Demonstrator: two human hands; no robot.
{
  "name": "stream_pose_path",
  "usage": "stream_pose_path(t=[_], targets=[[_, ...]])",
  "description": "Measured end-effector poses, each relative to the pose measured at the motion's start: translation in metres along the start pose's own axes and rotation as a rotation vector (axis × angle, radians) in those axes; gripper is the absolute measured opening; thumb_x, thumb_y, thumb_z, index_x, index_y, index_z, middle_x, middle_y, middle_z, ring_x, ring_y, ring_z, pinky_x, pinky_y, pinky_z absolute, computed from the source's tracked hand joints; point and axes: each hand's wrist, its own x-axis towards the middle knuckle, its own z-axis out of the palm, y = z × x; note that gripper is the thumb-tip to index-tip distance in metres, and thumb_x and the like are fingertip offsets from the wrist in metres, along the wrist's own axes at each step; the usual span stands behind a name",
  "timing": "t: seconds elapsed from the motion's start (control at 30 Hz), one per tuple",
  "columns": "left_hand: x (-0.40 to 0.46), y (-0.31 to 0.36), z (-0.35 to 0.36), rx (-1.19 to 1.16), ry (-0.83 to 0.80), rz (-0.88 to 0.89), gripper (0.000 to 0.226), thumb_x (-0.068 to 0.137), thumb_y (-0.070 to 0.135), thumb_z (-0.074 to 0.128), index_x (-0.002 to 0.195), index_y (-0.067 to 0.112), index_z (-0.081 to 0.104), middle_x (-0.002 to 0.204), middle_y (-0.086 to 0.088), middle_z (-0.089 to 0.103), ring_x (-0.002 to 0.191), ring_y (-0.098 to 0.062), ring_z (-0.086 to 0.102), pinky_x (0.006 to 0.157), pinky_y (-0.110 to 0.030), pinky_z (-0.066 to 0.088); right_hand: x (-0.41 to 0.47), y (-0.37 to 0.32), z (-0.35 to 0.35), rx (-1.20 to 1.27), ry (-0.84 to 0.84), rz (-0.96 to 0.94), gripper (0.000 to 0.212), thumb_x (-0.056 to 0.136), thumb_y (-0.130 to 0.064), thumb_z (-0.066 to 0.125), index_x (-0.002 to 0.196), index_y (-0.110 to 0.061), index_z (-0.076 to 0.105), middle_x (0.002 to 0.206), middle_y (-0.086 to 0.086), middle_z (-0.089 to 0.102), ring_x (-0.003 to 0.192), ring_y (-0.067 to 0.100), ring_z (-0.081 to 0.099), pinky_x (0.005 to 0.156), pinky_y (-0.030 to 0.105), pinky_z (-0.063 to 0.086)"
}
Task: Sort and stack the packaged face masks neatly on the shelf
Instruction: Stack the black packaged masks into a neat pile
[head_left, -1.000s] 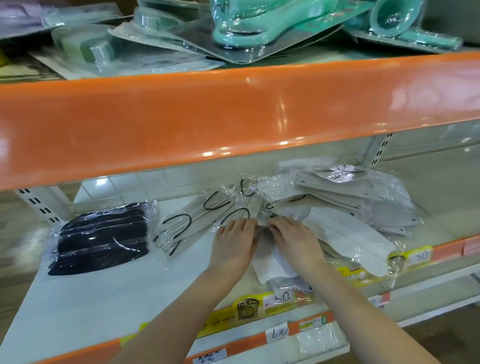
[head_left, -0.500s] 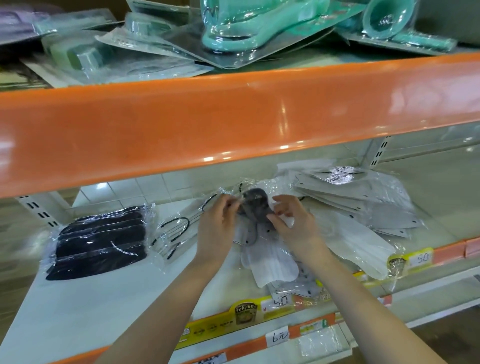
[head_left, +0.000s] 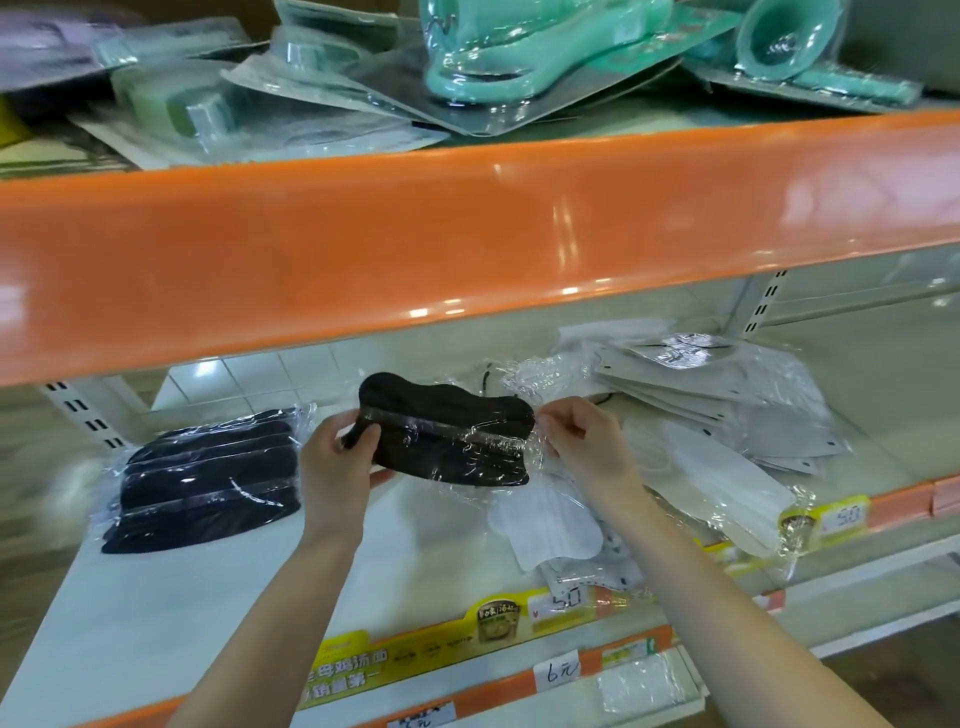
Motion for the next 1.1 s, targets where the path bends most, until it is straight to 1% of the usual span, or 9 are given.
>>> stream_pose_path(t=[0.17, 0.27, 0.47, 0.63, 0.77, 0.87, 0.93, 1.03, 1.1], targets=[[-0.005, -0.010, -0.015, 0.004, 0.057, -0.058, 0.013, 0.091, -0.003, 0.056, 0.101, 0.005, 0.060, 0.089, -0.013, 0.063, 0.063, -0.021, 0.066, 0.049, -0.023, 0.054, -0.006, -0.001, 0.024, -0.166, 0.079, -0.034, 0.011, 0.091, -0.008, 0.056, 0.098, -0.011, 0.065, 0.089, -0.001, 0.064, 0.089, 0.019, 0.059, 0.074, 0.022, 0.039], [-0.009, -0.009, -0.024, -0.097, 0.064, -0.130, 0.012, 0.093, -0.005, 0.052, 0.098, 0.002, 0.059, 0.085, -0.012, 0.061, 0.057, -0.016, 0.064, 0.049, -0.021, 0.054, -0.021, 0.001, 0.043, -0.355, 0.122, -0.396, 0.022, 0.086, -0.019, 0.060, 0.104, -0.005, 0.062, 0.105, 0.009, 0.059, 0.100, 0.024, 0.052, 0.081, 0.021, 0.035], [-0.007, -0.007, -0.049, -0.136, 0.099, -0.180, 0.016, 0.093, -0.007, 0.049, 0.092, 0.003, 0.062, 0.082, -0.013, 0.063, 0.060, -0.020, 0.064, 0.052, -0.020, 0.054, -0.039, 0.011, 0.075, -0.765, -0.128, -0.884, 0.042, 0.080, -0.043, 0.048, 0.110, -0.017, 0.062, 0.108, -0.001, 0.062, 0.102, 0.017, 0.050, 0.082, 0.031, 0.046], [-0.005, -0.003, -0.075, -0.145, 0.071, -0.204, 0.018, 0.094, -0.007, 0.048, 0.093, 0.001, 0.064, 0.079, -0.014, 0.065, 0.055, -0.012, 0.065, 0.055, -0.019, 0.055, -0.042, -0.001, 0.099, -0.752, -0.160, -0.901, 0.031, 0.083, -0.034, 0.045, 0.088, -0.020, 0.072, 0.088, -0.008, 0.067, 0.076, 0.014, 0.064, 0.063, 0.021, 0.051], [0.000, 0.000, -0.101, -0.167, 0.058, -0.227, 0.016, 0.095, -0.005, 0.048, 0.102, -0.005, 0.062, 0.082, -0.014, 0.066, 0.066, -0.019, 0.066, 0.062, -0.023, 0.058, -0.042, -0.010, 0.116, -0.708, -0.240, -0.889, 0.026, 0.085, -0.030, 0.047, 0.089, -0.020, 0.070, 0.089, -0.008, 0.067, 0.079, 0.014, 0.063, 0.064, 0.023, 0.052], [0.002, 0.008, -0.117, -0.142, 0.040, -0.210, 0.014, 0.095, -0.005, 0.048, 0.099, -0.007, 0.061, 0.088, -0.019, 0.067, 0.065, -0.020, 0.068, 0.060, -0.022, 0.057, -0.040, -0.013, 0.129, -0.759, -0.304, -0.912, 0.011, 0.079, -0.014, 0.069, 0.089, -0.017, 0.070, 0.088, -0.004, 0.069, 0.077, 0.019, 0.066, 0.064, 0.029, 0.056], [0.008, 0.006, -0.127, 0.003, 0.077, -0.153, 0.014, 0.094, -0.003, 0.050, 0.105, -0.006, 0.058, 0.102, -0.021, 0.064, 0.074, -0.020, 0.069, 0.065, -0.024, 0.056, -0.040, -0.019, 0.141, -0.758, -0.310, -0.883, 0.027, 0.066, -0.003, 0.079, 0.087, -0.017, 0.069, 0.082, -0.003, 0.068, 0.072, 0.021, 0.066, 0.060, 0.029, 0.055], [0.015, 0.001, -0.146, 0.523, 0.199, 0.099, 0.048, 0.091, 0.011, 0.060, 0.135, 0.006, 0.042, 0.134, -0.012, 0.047, 0.116, -0.027, 0.054, 0.096, -0.037, 0.046, -0.042, -0.035, 0.160, -0.758, -0.256, -0.906, 0.027, 0.057, -0.002, 0.081, 0.075, -0.017, 0.067, 0.069, -0.003, 0.065, 0.061, 0.021, 0.064, 0.052, 0.023, 0.049], [0.012, 0.002, -0.157, 0.646, 0.213, 0.317, 0.049, 0.091, 0.017, 0.062, 0.136, 0.012, 0.044, 0.135, -0.005, 0.045, 0.119, -0.024, 0.050, 0.100, -0.039, 0.042, -0.042, -0.047, 0.173, -0.751, -0.241, -0.914, 0.024, 0.057, -0.004, 0.079, 0.071, -0.017, 0.064, 0.066, -0.004, 0.063, 0.060, 0.021, 0.063, 0.049, 0.024, 0.048]])
